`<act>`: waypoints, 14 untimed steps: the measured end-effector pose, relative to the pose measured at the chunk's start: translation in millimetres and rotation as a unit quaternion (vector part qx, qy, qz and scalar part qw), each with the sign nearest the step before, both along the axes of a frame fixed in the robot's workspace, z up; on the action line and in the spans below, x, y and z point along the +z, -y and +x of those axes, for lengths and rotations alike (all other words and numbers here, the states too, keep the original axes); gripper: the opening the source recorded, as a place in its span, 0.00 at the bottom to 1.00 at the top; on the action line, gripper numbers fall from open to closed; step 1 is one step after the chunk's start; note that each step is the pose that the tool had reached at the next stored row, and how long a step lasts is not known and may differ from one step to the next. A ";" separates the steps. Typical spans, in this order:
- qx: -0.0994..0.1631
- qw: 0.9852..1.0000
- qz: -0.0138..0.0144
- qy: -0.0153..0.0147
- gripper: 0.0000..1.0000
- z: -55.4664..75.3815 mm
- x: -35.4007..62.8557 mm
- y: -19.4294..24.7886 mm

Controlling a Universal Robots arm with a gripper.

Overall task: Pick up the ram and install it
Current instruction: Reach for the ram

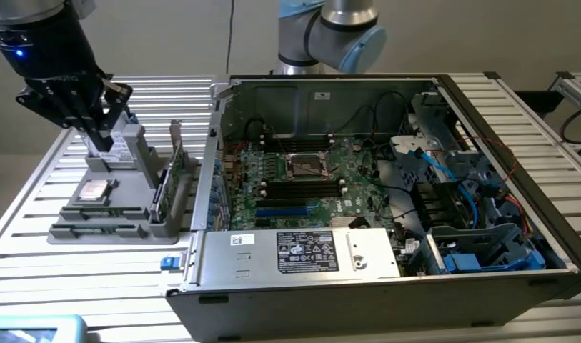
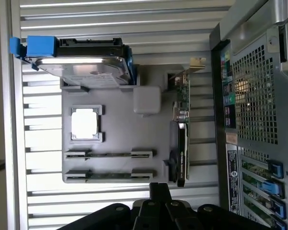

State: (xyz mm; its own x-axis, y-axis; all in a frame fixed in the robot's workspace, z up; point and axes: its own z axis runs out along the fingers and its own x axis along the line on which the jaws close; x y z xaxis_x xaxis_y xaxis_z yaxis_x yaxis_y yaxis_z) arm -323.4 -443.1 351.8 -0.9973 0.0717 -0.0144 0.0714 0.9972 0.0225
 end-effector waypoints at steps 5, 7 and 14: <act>0.000 1.000 0.000 0.000 0.11 -17.6 -8.4 1.1; 0.000 1.000 0.000 0.000 0.11 -20.4 -12.1 1.1; 0.000 1.000 0.000 0.000 0.11 -28.2 -20.7 1.3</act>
State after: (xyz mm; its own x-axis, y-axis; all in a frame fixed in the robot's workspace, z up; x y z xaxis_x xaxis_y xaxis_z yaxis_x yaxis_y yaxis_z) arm -351.6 -444.4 331.1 -0.9973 0.0717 -0.0147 0.0713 0.9972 0.0222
